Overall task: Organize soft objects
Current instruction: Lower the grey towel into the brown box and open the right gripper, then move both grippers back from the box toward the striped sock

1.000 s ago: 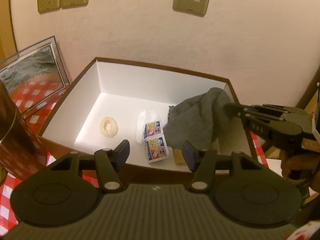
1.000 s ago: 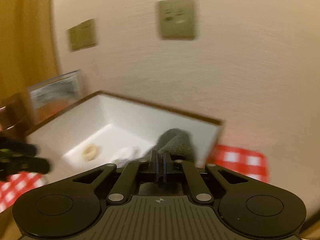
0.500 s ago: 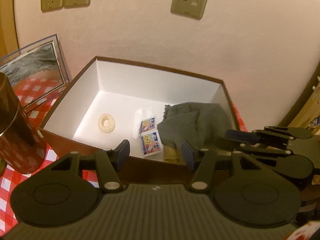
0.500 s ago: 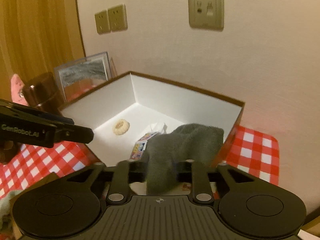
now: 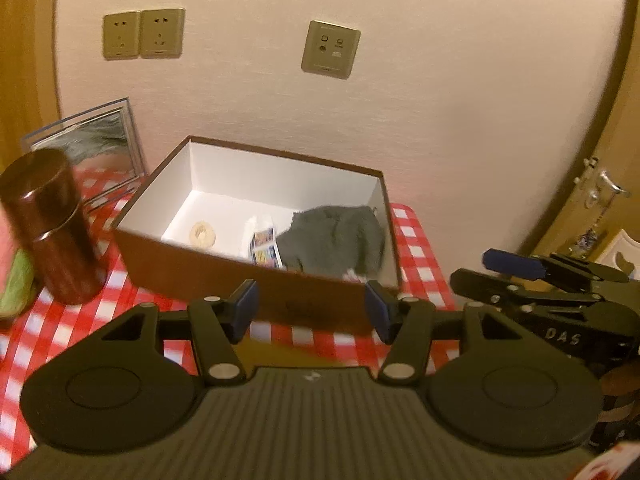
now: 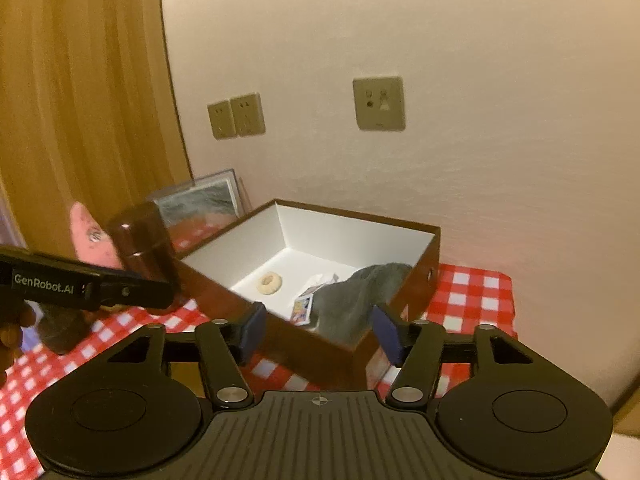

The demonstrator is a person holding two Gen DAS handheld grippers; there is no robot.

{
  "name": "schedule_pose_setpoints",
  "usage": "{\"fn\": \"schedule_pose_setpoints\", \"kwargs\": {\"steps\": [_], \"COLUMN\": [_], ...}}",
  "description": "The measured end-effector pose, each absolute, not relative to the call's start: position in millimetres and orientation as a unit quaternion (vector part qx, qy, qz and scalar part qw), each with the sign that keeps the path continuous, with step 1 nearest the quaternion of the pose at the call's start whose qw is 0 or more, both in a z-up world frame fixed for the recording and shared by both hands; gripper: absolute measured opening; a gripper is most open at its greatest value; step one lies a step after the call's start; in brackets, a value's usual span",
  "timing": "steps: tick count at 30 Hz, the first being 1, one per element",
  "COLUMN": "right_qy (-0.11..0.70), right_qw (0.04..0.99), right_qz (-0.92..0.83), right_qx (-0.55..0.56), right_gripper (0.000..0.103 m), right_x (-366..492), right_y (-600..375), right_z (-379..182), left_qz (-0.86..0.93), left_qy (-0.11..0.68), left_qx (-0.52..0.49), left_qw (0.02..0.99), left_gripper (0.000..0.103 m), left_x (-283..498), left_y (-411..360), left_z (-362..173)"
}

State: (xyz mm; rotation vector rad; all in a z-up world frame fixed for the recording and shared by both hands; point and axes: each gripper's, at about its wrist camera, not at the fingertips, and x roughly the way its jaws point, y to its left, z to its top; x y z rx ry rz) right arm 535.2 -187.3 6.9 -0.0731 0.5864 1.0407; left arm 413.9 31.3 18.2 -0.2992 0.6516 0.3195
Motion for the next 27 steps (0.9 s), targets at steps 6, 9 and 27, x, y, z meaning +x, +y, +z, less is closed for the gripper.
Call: {"fn": "schedule_pose_setpoints", "kwargs": {"steps": [6, 9, 27], "right_qy": [0.283, 0.291, 0.383], "right_qw": [0.822, 0.814, 0.739], "right_qz": [0.494, 0.502, 0.553], "right_qx": [-0.008, -0.002, -0.028], "right_gripper": [0.067, 0.069, 0.07], "right_x": [489, 465, 331], "right_y": [-245, -270, -307], "right_z": [16, 17, -40], "left_qz": [0.171, 0.187, 0.285], "left_qy": [0.317, 0.32, 0.377], "left_qx": [-0.153, -0.159, -0.219], "left_qw": [0.92, 0.915, 0.854], "left_gripper": [0.057, 0.057, 0.057], "left_x": [343, 306, 143], "left_y": [-5, -22, -75], "left_z": [26, 24, -35]}}
